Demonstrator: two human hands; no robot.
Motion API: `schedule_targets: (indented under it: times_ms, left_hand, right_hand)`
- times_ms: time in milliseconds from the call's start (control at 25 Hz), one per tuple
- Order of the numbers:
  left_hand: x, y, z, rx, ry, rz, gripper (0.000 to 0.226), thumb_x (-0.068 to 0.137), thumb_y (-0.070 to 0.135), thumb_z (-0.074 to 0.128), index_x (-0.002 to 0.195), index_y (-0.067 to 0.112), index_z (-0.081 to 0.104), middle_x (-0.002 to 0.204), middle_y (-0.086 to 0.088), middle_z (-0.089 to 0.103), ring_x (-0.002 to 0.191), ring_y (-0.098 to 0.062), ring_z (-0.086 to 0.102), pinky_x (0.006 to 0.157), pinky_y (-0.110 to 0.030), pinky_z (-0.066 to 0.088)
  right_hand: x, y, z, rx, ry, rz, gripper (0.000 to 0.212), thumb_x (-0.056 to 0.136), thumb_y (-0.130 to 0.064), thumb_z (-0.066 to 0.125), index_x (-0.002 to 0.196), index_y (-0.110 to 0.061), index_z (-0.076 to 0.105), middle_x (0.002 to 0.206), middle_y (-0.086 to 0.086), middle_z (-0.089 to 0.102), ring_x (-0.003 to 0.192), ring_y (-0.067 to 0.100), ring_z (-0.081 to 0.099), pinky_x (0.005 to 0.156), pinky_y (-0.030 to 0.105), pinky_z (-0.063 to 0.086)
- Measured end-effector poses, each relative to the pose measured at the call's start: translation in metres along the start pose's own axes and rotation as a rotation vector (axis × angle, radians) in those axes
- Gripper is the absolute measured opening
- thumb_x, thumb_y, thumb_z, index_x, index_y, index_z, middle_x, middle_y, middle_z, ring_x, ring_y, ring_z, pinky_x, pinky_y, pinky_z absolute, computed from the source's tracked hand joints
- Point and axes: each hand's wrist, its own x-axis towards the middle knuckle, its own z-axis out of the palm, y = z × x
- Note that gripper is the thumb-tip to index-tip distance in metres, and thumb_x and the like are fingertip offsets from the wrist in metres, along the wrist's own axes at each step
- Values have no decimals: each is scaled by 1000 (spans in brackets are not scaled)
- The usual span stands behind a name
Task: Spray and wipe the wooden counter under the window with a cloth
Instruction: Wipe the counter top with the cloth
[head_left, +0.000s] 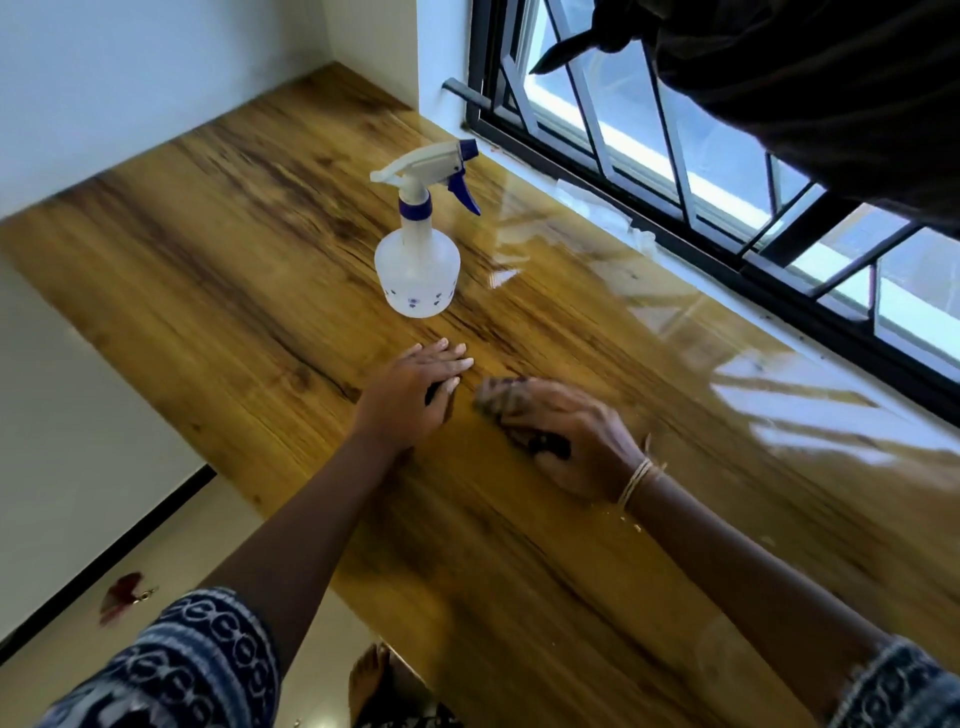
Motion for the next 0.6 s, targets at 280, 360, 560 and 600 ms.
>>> schedule_targets:
  times_ms: [280,360,560,600]
  left_hand:
    - [-11,-1,-9,-90,-32,-7,34,93,17,51,125,17,63,135,1,57,135,-14,44,115,-39,31]
    - [-22,-4,-11,-78,-5,4,33,92,13,54,122,16,65,132,1,59,133,-14,46,114,-36,31]
    - [-43,-11,-17,-31,-5,-11,32,91,15,55,121,17,67,132,1,59,132,-12,46,113,-36,32]
    - [-49,-10,-18,-38,10,-18,32,90,14,56,119,16,67,130,0,61,131,-13,48,112,-38,34]
  right_hand:
    - [65,56,-40,116,325,443,58,82,-26,59,138,-34,48,137,7,53,114,29,56,92,39,50]
    - [89,62,-34,7,238,554,67,83,-13,60,142,-37,42,142,6,50,120,31,52,96,40,46]
    - [50,-27,15,44,102,167,64,82,3,52,134,-33,54,139,-7,54,128,9,48,103,32,46]
    - [32,-43,21,87,47,115,64,82,2,52,135,-34,53,140,-9,53,131,7,44,106,29,40]
